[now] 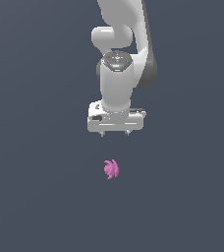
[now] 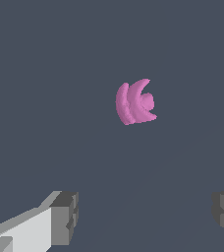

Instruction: Pick up the object and move it to a goal position.

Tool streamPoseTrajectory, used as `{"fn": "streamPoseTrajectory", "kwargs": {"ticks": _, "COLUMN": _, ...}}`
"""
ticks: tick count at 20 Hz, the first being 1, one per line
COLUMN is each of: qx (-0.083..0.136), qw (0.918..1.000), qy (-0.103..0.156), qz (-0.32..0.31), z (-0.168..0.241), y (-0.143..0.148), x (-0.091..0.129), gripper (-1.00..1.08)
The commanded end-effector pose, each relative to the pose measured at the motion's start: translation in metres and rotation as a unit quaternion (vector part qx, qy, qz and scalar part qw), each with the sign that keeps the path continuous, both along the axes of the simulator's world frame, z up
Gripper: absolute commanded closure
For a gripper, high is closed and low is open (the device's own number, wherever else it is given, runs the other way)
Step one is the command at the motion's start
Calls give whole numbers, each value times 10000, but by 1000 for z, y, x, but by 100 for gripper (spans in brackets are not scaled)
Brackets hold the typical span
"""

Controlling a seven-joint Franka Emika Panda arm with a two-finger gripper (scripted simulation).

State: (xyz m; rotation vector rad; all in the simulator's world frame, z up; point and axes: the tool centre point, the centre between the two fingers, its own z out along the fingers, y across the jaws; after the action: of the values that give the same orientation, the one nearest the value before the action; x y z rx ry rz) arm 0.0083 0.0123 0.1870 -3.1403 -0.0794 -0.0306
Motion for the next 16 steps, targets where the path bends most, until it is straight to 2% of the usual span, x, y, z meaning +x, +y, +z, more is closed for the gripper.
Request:
{"fn": "streamPoseTrajectory", "kwargs": {"ticks": 1, "qx": 0, "qw": 10000, "qy": 0, "qz": 0, "z": 0, "y": 0, "x": 0, "gripper": -92}}
{"fn": "streamPoseTrajectory", "kwargs": {"ticks": 9, "qx": -116, "qw": 9995, "qy": 31, "qz": 288, "z": 4, "y": 6, "x": -2, "gripper": -92}}
{"fn": "streamPoseTrajectory", "kwargs": {"ticks": 16, "qx": -115, "qw": 9994, "qy": 33, "qz": 312, "z": 1, "y": 5, "x": 2, "gripper": -92}}
